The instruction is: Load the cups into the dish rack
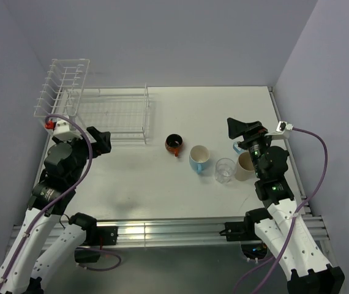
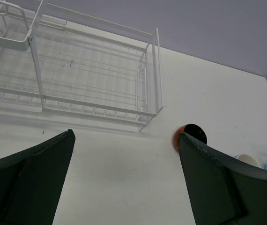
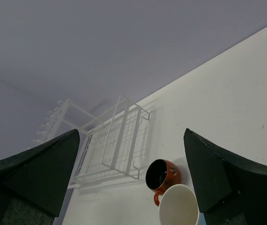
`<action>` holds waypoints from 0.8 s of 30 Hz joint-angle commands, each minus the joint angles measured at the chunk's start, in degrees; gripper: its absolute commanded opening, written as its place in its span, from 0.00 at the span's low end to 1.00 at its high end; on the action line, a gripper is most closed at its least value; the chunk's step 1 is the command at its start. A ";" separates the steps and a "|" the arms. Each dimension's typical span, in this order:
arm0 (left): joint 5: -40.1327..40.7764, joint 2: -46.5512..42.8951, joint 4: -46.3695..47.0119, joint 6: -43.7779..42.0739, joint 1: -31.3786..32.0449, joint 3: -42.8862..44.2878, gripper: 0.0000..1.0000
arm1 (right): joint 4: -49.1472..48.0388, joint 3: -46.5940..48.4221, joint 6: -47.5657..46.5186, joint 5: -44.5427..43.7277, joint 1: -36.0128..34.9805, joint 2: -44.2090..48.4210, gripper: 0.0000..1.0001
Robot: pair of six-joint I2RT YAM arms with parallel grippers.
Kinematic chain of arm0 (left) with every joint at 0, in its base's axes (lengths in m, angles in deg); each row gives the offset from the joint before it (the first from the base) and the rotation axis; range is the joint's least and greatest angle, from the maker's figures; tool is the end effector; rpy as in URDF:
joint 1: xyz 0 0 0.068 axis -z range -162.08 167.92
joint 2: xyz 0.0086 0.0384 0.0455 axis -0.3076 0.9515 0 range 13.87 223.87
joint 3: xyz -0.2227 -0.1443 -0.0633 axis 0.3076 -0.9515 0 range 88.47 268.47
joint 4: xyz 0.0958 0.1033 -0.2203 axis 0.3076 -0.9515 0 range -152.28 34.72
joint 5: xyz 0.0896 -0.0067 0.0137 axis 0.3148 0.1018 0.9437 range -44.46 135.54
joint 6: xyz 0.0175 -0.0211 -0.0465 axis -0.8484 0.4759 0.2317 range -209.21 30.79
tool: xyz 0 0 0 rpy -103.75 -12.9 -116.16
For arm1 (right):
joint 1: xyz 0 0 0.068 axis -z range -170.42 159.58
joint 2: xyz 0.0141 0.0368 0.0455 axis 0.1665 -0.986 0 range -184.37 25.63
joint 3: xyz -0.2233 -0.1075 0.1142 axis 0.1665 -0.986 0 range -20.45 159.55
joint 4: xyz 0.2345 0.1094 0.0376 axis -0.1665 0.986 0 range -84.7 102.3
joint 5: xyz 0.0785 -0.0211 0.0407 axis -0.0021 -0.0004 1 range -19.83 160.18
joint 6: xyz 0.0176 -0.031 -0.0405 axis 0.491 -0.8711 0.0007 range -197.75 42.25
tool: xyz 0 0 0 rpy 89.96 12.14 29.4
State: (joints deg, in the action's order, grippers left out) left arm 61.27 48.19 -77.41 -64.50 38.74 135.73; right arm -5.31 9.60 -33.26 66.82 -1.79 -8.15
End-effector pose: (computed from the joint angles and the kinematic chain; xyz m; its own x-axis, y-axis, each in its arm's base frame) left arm 0.1289 -0.0387 0.3583 -0.1741 -0.3644 -0.9148 0.0213 0.9274 -0.3735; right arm 0.1550 0.0292 0.3173 -0.0142 0.7107 -0.7034 -0.1821 0.6898 0.7007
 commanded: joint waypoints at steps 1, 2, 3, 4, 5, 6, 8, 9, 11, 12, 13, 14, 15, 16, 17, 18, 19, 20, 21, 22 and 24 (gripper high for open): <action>-0.43 -0.22 0.42 -0.45 -0.25 2.30 0.99 | -1.16 1.95 -0.37 -0.51 -0.23 1.17 1.00; -0.35 -0.22 0.33 -0.45 -0.34 2.30 0.99 | -1.25 1.95 -0.54 -0.43 -0.31 1.09 1.00; -0.26 -0.31 0.42 -0.36 -0.25 2.22 0.99 | -1.25 1.95 -0.54 -0.34 -0.23 1.17 1.00; -0.17 -0.40 0.42 -0.45 -0.25 2.22 0.99 | -1.17 2.21 -0.46 -0.34 -0.23 1.09 1.00; -0.17 -0.31 0.33 -0.36 -0.25 2.22 0.99 | -0.99 2.30 -0.46 -0.34 -0.23 1.08 1.00; -0.26 -0.23 0.33 -0.45 -0.34 2.22 0.99 | -0.73 2.48 -0.54 -0.25 -0.23 0.82 1.00; -0.26 0.04 0.33 -0.45 -0.25 2.31 0.99 | -0.73 2.57 -0.46 -0.07 -0.23 0.73 1.00; -0.26 0.13 0.25 -0.36 -0.25 2.39 0.99 | -0.64 2.57 -0.54 -0.07 -0.23 0.73 1.00; -0.35 0.30 0.24 -0.45 -0.25 2.39 0.99 | -0.64 2.48 -0.55 -0.16 -0.31 0.73 1.00; -0.35 0.30 0.16 -0.45 -0.25 2.48 0.99 | -0.64 2.48 -0.54 -0.16 -0.23 0.73 1.00; -0.26 0.39 0.07 -0.36 -0.25 2.48 0.99 | -0.64 2.48 -0.54 -0.07 -0.31 0.73 1.00; -0.17 0.39 0.16 -0.45 -0.25 2.39 0.99 | -0.64 2.48 -0.54 -0.07 -0.23 0.56 1.00; 0.09 0.56 0.07 -0.36 -0.25 2.39 0.99 | -0.55 2.56 -0.54 0.01 -0.23 0.56 1.00; 0.18 0.48 -0.02 -0.28 -0.34 2.39 0.99 | -0.46 2.74 -0.54 0.02 -0.23 0.38 1.00; 0.27 0.57 -0.11 -0.28 -0.34 2.48 0.99 | -0.29 2.83 -0.63 0.10 -0.23 0.38 1.00; 0.44 0.65 -0.02 -0.28 -0.25 2.48 0.99 | -0.03 2.92 -0.72 0.02 -0.23 0.38 1.00; 0.36 0.65 -0.02 -0.28 -0.25 2.39 0.99 | 0.06 2.92 -0.72 0.02 -0.23 0.38 1.00; 0.36 0.74 -0.11 -0.19 -0.25 2.39 0.99 | 0.06 2.92 -0.89 -0.07 -0.23 0.38 1.00; 0.36 0.92 -0.11 -0.27 -0.25 2.39 0.99 | 0.06 2.83 -0.90 -0.16 -0.23 0.47 1.00; 0.36 0.92 -0.19 -0.19 -0.25 2.39 0.99 | -0.02 2.83 -0.90 -0.16 -0.23 0.47 1.00; 0.27 1.09 -0.11 -0.19 -0.25 2.39 0.99 | -0.20 2.92 -0.98 -0.07 -0.23 0.21 1.00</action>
State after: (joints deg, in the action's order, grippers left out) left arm 61.45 49.09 -77.56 -64.50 38.74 135.75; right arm -4.44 9.62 -33.30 66.82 -1.79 -7.89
